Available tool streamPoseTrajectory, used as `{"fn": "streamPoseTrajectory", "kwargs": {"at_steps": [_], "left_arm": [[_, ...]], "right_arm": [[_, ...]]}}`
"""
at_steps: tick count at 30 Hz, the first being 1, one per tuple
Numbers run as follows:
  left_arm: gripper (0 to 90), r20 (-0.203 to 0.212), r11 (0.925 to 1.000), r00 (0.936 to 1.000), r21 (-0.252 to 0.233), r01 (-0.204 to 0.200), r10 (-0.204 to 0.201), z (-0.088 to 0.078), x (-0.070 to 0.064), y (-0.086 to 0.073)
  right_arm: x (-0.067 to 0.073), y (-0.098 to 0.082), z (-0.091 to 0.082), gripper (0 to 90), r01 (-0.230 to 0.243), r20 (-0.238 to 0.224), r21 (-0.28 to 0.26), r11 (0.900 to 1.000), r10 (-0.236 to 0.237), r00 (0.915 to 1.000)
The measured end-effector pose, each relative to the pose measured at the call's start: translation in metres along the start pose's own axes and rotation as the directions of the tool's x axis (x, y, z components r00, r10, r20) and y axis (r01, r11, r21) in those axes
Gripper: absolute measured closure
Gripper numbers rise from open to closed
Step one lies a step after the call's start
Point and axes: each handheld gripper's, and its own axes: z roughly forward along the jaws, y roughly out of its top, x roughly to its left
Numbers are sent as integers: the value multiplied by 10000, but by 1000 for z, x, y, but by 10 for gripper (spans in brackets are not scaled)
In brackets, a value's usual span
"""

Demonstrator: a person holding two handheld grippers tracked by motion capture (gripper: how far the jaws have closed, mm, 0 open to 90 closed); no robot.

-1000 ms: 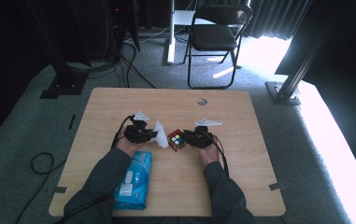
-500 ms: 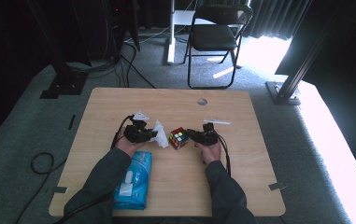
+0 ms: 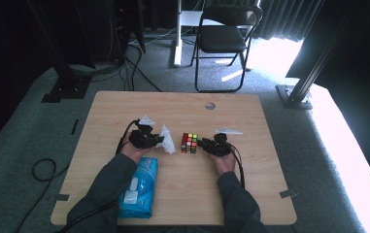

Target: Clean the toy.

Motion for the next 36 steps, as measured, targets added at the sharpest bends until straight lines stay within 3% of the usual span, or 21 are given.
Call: {"fn": "streamPoseTrajectory", "kwargs": {"at_steps": [1,2,3,4,6,8,9,14,19,24,29,33,36], "left_arm": [[804,0,10000,10000,0,0,0,0,0,0],[804,3,10000,10000,-1,3,-3,0,0,0],[804,1,10000,10000,0,-13,13,0,0,0],[804,-4,10000,10000,10,-7,8,0,0,0],[804,-1,10000,10000,17,-3,3,0,0,0],[804,6,10000,10000,22,-19,19,0,-1,1],[804,19,10000,10000,28,-34,33,1,-1,1],[801,49,10000,10000,22,-28,27,1,-1,1],[801,62,10000,10000,34,-55,54,1,-1,1],[800,59,10000,10000,30,-68,68,1,-1,1],[800,53,10000,10000,10,-51,51,1,-1,1],[800,65,10000,10000,16,-52,52,1,-1,1],[800,59,10000,10000,1,-69,69,0,-1,1]], "right_arm": [[1,0,-2,554,275,61,-131,9995,-274,9996],[1,0,-2,554,275,61,-131,9995,-274,9996],[4,1,-8,466,872,-20,-537,9947,-875,9962],[6,2,-10,433,1208,-125,-659,9905,-1219,9925],[9,5,-11,336,1712,-431,-580,9835,-1738,9838],[10,8,-8,282,1977,-830,-205,9801,-1987,9765],[10,8,-8,282,1977,-830,-205,9801,-1987,9765],[17,12,-3,216,2640,-993,-87,9645,-2636,9595],[24,12,0,187,2943,-909,-125,9556,-2942,9514],[31,11,10,181,3321,-742,257,9429,-3295,9412],[31,8,20,246,3404,-419,750,9373,-3381,9402],[31,8,19,323,3418,-287,650,9375,-3406,9398],[32,8,19,327,3475,-237,634,9355,-3466,9377]]}}
